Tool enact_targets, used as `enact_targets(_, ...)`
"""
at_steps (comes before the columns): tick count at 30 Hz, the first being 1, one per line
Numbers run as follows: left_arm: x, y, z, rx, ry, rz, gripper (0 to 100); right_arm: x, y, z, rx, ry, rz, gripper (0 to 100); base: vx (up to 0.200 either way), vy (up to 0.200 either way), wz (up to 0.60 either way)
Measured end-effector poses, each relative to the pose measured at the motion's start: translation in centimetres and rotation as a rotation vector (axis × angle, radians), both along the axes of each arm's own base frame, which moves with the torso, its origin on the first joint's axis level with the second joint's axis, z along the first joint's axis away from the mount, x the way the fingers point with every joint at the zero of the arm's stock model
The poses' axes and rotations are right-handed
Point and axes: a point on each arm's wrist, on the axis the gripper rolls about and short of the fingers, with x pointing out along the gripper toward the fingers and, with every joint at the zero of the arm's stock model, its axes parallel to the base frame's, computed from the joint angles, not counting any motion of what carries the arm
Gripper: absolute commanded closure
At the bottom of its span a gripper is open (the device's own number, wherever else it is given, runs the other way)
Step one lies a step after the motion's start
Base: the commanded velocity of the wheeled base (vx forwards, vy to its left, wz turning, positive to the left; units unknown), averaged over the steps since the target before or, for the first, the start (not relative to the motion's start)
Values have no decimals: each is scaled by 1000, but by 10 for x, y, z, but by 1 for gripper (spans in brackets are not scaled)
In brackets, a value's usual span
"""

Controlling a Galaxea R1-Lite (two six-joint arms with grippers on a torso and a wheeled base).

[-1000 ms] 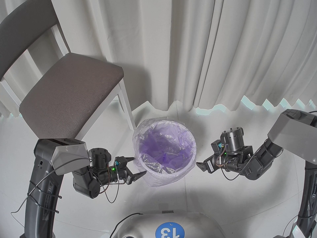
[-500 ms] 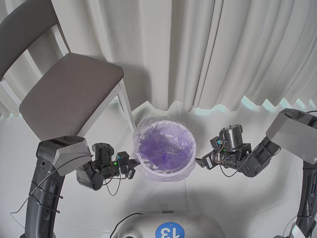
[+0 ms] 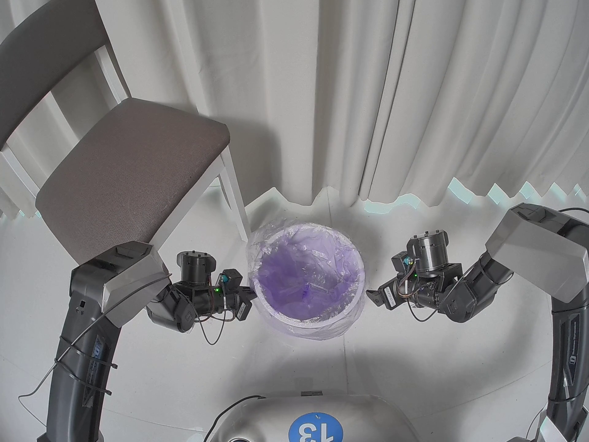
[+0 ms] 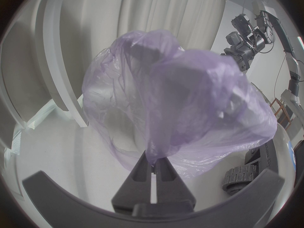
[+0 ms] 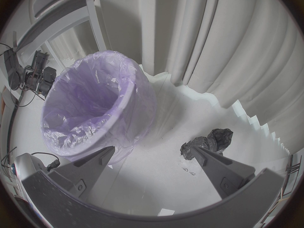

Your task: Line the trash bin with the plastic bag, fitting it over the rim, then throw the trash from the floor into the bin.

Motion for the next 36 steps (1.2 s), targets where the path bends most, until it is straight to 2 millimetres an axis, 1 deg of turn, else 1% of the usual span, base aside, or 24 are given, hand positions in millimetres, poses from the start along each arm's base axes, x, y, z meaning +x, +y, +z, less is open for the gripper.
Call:
enact_targets(7,-3,1,1,6,22,0,100,-2,-1,-2,-3,9,0,0,0,0,0)
enact_targets(8,-3,1,1,6,24,-1,0,-2,-1,-2,-3,9,-1,0,0,0,0)
enact_targets(13,-6,2,2,8,27,-2,0,-5,-2,0,-4,12,-1,0,0,0,0)
enact_targets(16,-10,8,0,32,26,-6,0,-6,-4,1,-4,11,-4,0,0,0,0)
enact_targets(22,-20,36,-3,101,7,-5,0,-3,-9,3,-1,4,-18,0,0,0,0)
enact_targets(25,-25,44,-2,104,-1,2,0,-2,-11,5,1,-2,-25,0,0,0,0)
enact_targets(30,-33,49,5,76,-68,-9,0,-2,-16,8,6,-6,-38,0,0,0,0)
enact_targets(34,-48,51,6,69,-67,-19,0,-6,-23,12,13,-5,-57,0,0,0,0)
enact_targets(36,-55,50,10,64,-89,-25,0,-10,-28,13,18,-2,-69,0,0,0,0)
